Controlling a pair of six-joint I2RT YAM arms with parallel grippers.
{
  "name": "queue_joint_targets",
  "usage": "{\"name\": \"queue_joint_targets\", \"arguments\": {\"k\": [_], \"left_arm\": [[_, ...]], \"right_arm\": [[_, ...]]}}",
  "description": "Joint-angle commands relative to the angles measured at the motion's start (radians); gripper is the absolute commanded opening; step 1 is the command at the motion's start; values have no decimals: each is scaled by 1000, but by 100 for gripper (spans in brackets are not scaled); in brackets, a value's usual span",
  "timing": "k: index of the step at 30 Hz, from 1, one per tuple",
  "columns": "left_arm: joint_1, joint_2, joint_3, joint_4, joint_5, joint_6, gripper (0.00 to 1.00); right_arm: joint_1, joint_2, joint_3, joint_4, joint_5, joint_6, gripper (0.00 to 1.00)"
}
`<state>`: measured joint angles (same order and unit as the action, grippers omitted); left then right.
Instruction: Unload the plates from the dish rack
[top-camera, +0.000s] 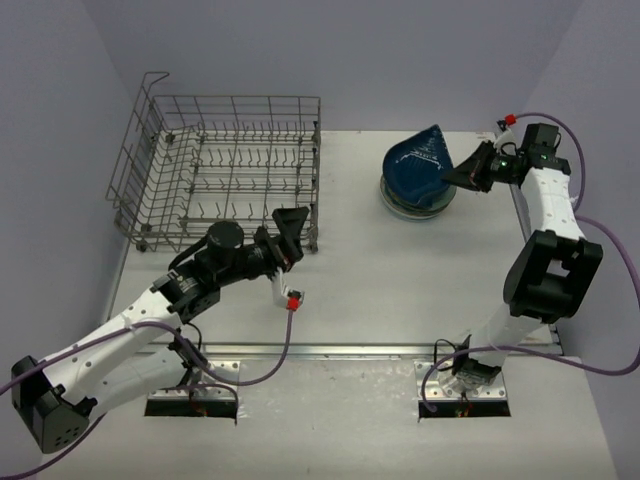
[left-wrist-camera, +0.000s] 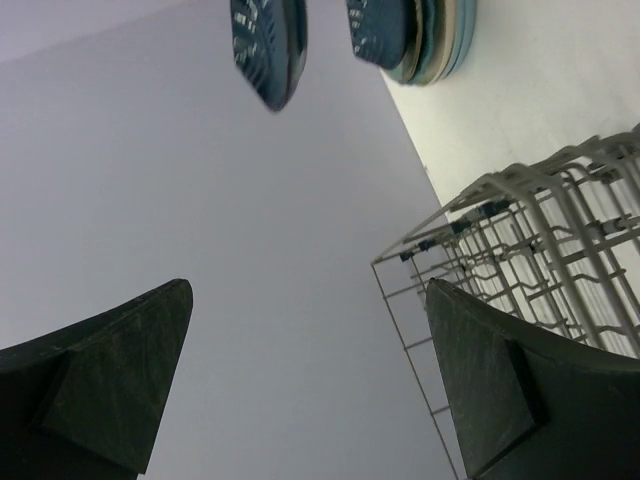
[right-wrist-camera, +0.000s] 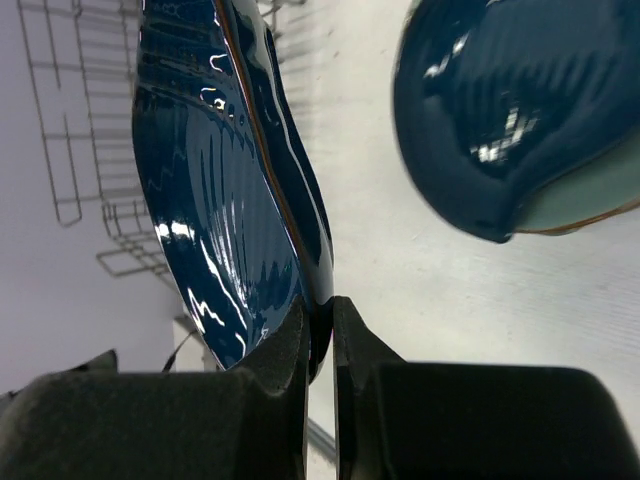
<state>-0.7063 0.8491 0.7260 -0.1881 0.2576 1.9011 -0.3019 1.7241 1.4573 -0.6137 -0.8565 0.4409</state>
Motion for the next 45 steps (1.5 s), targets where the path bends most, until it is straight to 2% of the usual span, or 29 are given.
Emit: {"name": "queue_joint_targets", "arguments": {"k": [1,6,10,11,13,16,24,31,42,45], "left_arm": [[-2,64,144,121,-179,-293,100],[-22,116,267,55,-290,-589,100],[-25,196,444,-107,-344,-906,100],[-25,217,472,-138,-343,-945,100],[-25,243,517,-191,-300,-1122,100],[-25,241,527,-211,-262,-1232,100],[-25,252,529,-269,-187,-1347,100],[-25,244,519,-279,-170,-1395,100],[-25,234,498,-295,-166,-1412,100],[-25,234,491,-295,-166,-1412,100]], "right_arm": [[-12,22,40,185,-4,79,0],[-24,118,134,171,-15,36,0],[-25,202,232,92,-16,-35,0],[-25,218,254,75,-12,-49,0],[-25,252,287,44,9,-89,0],[-25,289,324,7,20,-132,0],[-26,439,541,-141,36,-295,0],[-28,532,629,-199,24,-373,0],[-29,612,697,-211,4,-388,0],[-29,622,695,-210,16,-391,6]]}}
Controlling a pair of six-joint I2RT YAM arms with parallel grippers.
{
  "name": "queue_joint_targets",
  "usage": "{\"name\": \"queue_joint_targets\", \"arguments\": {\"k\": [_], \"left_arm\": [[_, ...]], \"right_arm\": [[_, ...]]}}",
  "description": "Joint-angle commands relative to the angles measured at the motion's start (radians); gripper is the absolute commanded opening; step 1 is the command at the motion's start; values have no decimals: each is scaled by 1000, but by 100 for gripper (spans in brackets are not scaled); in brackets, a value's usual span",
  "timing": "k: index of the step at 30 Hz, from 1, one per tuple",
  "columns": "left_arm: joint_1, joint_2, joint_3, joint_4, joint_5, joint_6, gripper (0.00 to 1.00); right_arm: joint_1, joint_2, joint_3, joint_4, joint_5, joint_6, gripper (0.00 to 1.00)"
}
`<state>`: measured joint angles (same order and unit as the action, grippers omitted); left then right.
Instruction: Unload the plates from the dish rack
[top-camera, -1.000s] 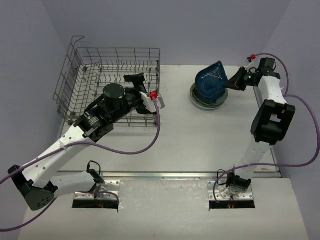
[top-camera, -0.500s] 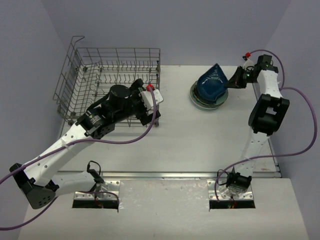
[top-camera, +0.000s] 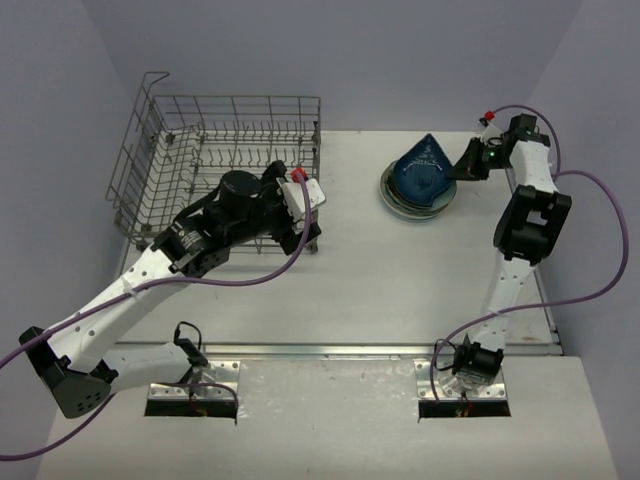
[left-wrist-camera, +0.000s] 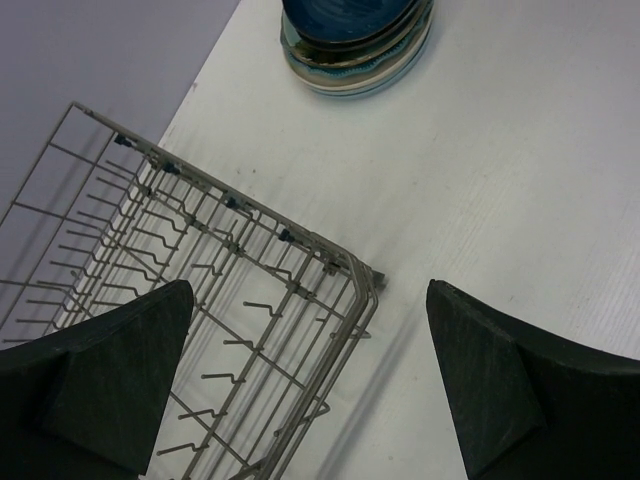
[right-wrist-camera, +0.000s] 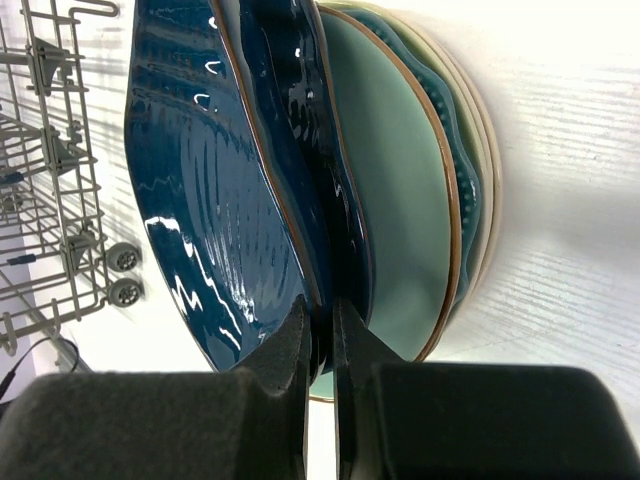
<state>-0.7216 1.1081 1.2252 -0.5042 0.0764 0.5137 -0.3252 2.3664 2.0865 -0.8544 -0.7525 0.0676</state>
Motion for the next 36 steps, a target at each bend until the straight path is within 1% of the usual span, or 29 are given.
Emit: {"name": "queue_joint_targets", "arguments": {"k": [1,3,6,11,13,15,17,18,19,21,22,23,26,27,29,33,34,36], "left_arm": [[-10,-26,-10,22,13,-23,100],[-10,-27,-12,23,7,-21,100],[-10,-25,-15,24,1,-18,100],[-5,-26,-10,29,-22,-48,100],[2,-24,3,30,-38,-75,100],[16,-8,34,23,-64,-139,100],[49,19,82,-13,-72,-192,100],[64,37,111,-39,-72,-212,100],[70,52,135,-64,-72,-228,100],[102,82,170,-117,-60,-259,100],[112,83,163,-126,-56,-275,100],[133,74,135,-124,-43,-293,100],[235,7,78,-74,-13,-344,100],[250,-3,63,-67,-3,-351,100],[303,-47,31,-47,5,-371,100],[441,-88,-22,-25,-47,-410,100],[468,-97,-29,-21,-49,-420,100],[528,-134,-87,1,-66,-433,100]], "right_arm": [[-6,-18,65,31,-78,-20,10],[-6,-15,65,31,-58,-23,19],[-6,-12,67,31,-38,-19,42],[-6,-23,78,31,-21,15,63],[-6,-39,79,32,-20,29,69],[-7,-68,74,34,-7,37,75],[-6,-110,61,35,28,39,81],[-6,-137,50,34,40,37,86],[-6,-145,46,34,44,35,87],[-6,-237,-5,37,57,26,93],[-6,-280,-35,41,58,24,94],[-6,-345,-87,57,58,15,99],[-6,-526,-297,105,49,-2,99],[-6,-581,-331,121,47,-8,99],[-6,-750,-468,171,48,-21,99],[-5,-1036,-742,266,78,-35,99],[-5,-1051,-791,285,83,-35,99],[-5,-1195,-921,324,110,-33,99]]}}
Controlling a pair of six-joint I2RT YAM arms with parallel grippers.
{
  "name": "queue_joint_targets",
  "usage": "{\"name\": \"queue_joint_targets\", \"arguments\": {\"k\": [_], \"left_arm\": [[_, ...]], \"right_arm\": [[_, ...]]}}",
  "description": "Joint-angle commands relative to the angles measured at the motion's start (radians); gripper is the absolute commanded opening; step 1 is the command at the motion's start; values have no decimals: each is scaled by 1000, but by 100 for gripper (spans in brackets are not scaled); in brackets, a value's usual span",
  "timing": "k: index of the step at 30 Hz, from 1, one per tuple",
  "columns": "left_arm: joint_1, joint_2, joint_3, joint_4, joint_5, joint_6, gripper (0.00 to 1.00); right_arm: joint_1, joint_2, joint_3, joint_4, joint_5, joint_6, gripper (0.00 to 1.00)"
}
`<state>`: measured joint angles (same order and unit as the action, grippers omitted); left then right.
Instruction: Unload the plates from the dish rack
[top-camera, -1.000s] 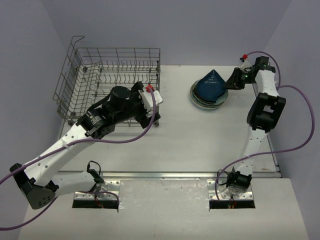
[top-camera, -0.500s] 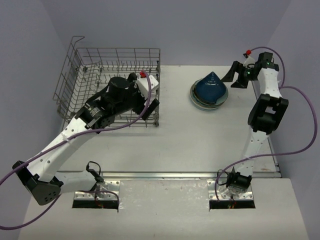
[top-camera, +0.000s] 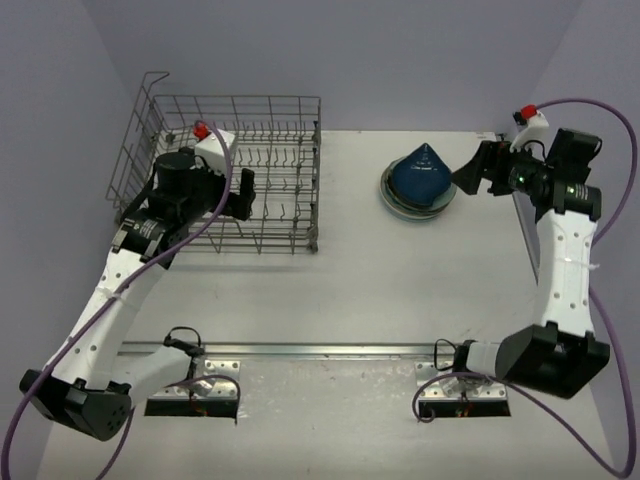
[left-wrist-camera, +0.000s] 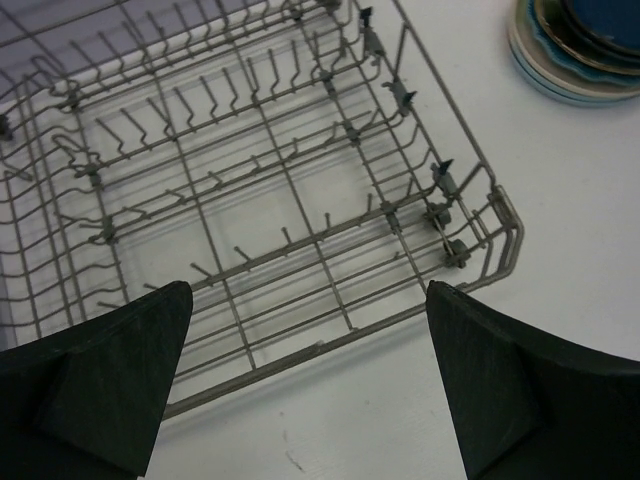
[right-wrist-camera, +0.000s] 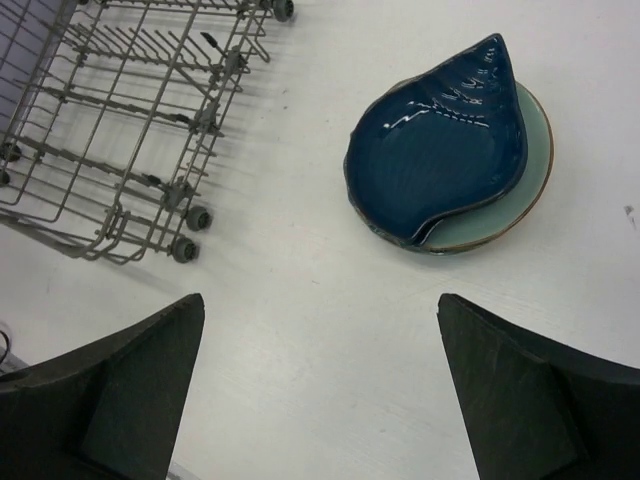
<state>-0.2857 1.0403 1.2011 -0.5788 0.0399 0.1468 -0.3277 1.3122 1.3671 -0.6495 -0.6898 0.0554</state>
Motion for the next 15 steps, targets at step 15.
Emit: {"name": "queue_joint_targets", "arguments": {"k": [15], "left_arm": [[235,-380,-330,142,-249,70,100]], "right_arm": [[-2,-666,-700,297,90,23,99]]}}
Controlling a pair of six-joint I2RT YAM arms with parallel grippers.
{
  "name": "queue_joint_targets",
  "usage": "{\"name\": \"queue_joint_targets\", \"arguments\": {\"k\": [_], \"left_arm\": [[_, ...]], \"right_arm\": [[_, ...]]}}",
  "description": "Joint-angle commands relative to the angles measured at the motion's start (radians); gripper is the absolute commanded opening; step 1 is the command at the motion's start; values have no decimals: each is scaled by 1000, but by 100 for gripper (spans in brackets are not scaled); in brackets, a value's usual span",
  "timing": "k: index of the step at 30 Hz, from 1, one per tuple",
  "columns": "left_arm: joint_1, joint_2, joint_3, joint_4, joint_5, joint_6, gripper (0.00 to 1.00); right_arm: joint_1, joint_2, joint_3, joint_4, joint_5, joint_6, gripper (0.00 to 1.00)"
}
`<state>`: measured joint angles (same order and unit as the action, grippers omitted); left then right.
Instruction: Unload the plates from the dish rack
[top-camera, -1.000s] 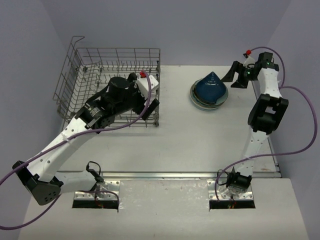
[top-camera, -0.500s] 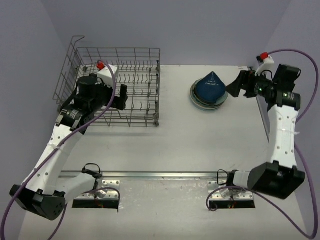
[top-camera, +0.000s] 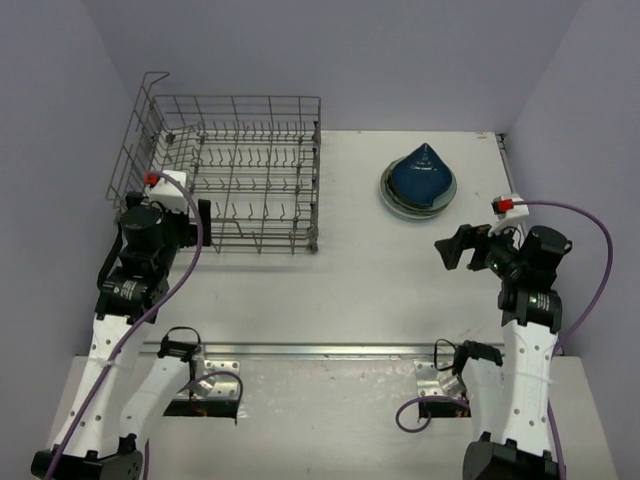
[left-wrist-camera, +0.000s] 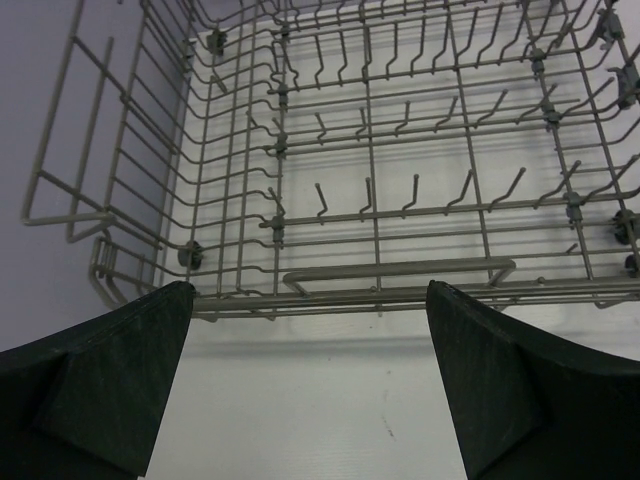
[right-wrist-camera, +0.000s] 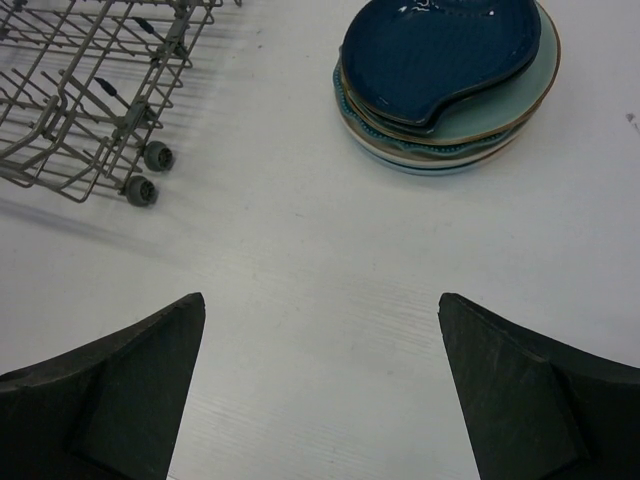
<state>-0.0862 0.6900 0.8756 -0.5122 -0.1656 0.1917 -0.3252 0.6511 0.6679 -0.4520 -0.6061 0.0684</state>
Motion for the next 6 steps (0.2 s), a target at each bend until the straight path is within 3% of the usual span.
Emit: {"name": "queue_joint_targets", "arguments": {"k": [1,6], "left_arm": [[43,-36,-6,78,-33,24,100],[60,-74,-16,83,30,21,100]], "right_arm": [[-5,-1,3,97,5,8,99],[-5,5,25,94,3,-11,99]]}}
